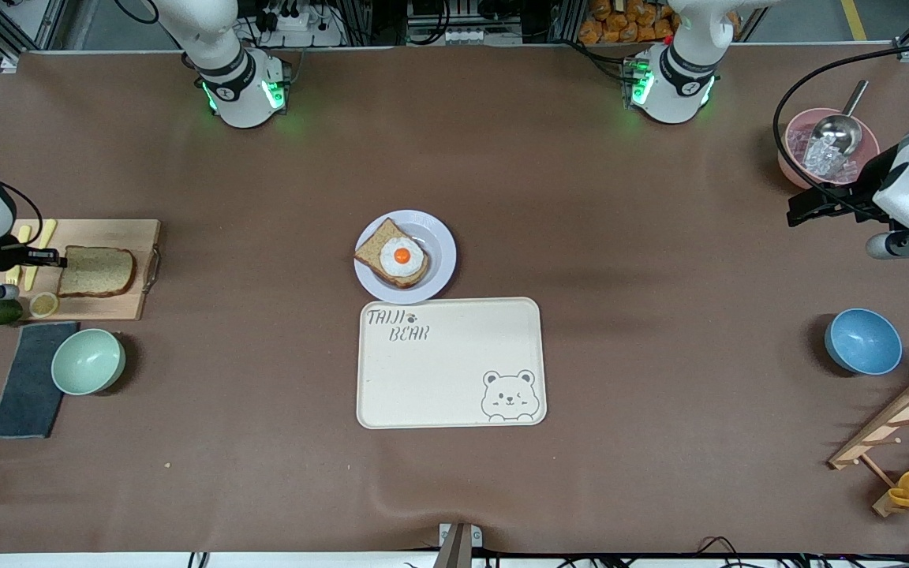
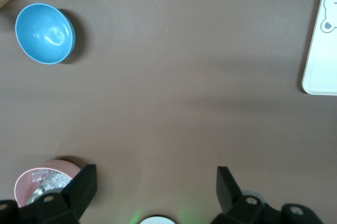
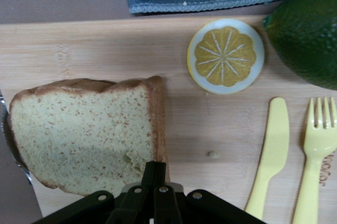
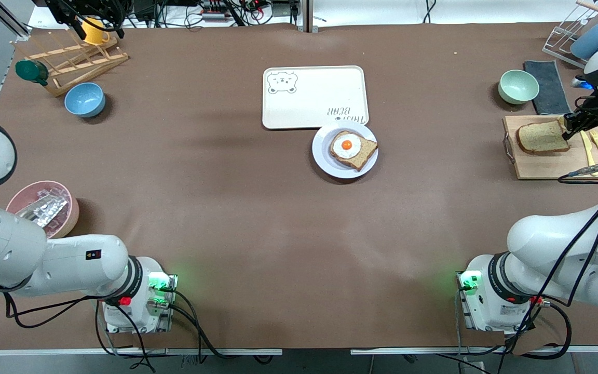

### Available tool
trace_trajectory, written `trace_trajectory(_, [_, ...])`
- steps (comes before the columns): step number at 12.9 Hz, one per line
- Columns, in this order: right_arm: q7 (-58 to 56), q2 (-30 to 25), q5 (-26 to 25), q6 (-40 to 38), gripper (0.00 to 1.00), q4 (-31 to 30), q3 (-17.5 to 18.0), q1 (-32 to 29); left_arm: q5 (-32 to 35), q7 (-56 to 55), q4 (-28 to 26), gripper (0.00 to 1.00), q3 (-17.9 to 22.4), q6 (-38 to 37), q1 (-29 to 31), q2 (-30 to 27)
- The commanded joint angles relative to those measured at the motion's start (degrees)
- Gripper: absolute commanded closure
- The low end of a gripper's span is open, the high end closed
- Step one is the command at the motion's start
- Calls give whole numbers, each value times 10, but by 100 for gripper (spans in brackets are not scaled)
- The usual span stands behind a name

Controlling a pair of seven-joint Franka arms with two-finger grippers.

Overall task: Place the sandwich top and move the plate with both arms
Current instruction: 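Lower the right gripper and grasp the bread slice edge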

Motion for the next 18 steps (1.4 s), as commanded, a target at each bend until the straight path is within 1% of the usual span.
trace_trajectory(1, [3,-3,20,-55,100,36,7,4,-7,-6,-7,0,-4,8,5,-5])
trace_trajectory(7, [9,-4,23,-132,100,94,8,18,-7,-7,-8,0,-3,9,5,-4])
trace_trajectory(9, [9,-5,23,-136,100,98,8,19,-7,-6,-8,0,-4,9,5,-2])
trace_trajectory(16, [9,-29,24,-189,100,115,9,25,-9,-7,-6,0,-4,11,0,-1])
trace_trajectory(17, [12,-31,31,-202,100,122,9,26,-8,-7,-7,0,-4,18,-1,0])
trace_trajectory(18, [15,-31,55,-216,100,131,9,26,-8,-7,-6,0,-4,20,-2,4])
